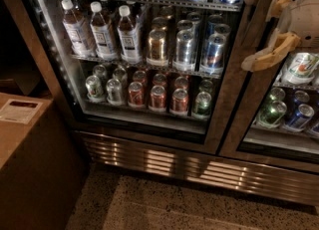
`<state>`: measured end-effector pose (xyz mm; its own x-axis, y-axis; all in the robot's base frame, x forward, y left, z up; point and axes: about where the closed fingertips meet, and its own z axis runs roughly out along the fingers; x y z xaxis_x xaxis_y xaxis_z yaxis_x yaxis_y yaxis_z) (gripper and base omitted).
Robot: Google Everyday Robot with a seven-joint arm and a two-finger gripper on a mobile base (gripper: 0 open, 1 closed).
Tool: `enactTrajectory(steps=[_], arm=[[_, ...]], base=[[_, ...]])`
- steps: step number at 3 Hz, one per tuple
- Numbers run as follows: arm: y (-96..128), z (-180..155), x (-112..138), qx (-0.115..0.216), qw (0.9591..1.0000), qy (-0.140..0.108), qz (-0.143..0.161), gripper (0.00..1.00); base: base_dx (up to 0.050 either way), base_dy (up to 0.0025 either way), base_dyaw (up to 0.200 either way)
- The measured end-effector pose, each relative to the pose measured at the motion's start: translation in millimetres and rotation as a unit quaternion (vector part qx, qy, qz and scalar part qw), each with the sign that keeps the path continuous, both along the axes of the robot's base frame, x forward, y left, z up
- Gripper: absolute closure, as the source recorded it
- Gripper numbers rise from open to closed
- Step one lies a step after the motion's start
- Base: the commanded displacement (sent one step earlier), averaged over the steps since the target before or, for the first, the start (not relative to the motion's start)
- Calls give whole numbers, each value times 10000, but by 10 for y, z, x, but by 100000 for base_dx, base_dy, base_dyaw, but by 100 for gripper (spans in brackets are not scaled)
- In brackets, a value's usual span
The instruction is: Open left fridge door
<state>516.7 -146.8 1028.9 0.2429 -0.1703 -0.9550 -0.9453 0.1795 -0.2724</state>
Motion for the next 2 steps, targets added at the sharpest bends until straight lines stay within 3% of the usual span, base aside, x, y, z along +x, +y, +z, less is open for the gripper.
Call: enactTrajectory(steps=[2], arm=[[-158, 0, -37, 0, 10000, 0, 0, 42]], base=[[0, 0, 0]])
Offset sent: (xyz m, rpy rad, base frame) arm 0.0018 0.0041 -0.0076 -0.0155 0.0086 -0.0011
